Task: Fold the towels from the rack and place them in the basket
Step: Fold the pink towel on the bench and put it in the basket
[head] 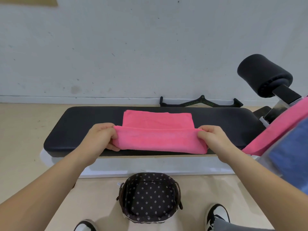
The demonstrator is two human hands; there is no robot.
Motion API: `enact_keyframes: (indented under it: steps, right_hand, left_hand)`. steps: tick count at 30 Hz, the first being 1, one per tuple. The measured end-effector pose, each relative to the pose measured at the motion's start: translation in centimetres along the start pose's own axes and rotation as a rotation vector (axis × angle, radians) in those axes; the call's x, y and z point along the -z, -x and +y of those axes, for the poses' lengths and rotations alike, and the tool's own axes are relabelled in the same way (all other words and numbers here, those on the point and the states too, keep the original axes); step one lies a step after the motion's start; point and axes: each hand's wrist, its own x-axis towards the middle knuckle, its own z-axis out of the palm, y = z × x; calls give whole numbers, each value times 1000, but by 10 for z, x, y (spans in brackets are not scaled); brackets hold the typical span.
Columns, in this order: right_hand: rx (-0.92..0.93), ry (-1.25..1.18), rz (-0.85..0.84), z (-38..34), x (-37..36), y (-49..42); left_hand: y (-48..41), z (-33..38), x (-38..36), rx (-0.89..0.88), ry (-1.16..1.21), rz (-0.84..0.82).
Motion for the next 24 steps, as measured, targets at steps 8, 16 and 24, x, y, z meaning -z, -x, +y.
enact_keyframes:
  steps: [8, 16, 24]
  right_hand:
    - [90, 55, 107, -8, -12, -32]
    - [105, 222, 239, -5, -27, -86]
    - [0, 357, 194, 5, -30, -103]
  left_hand:
    - [-33, -2, -7, -69, -272, 189]
    - [-105, -12, -19, -161, -430, 282]
    - [-133, -20, -26, -42, -705, 221]
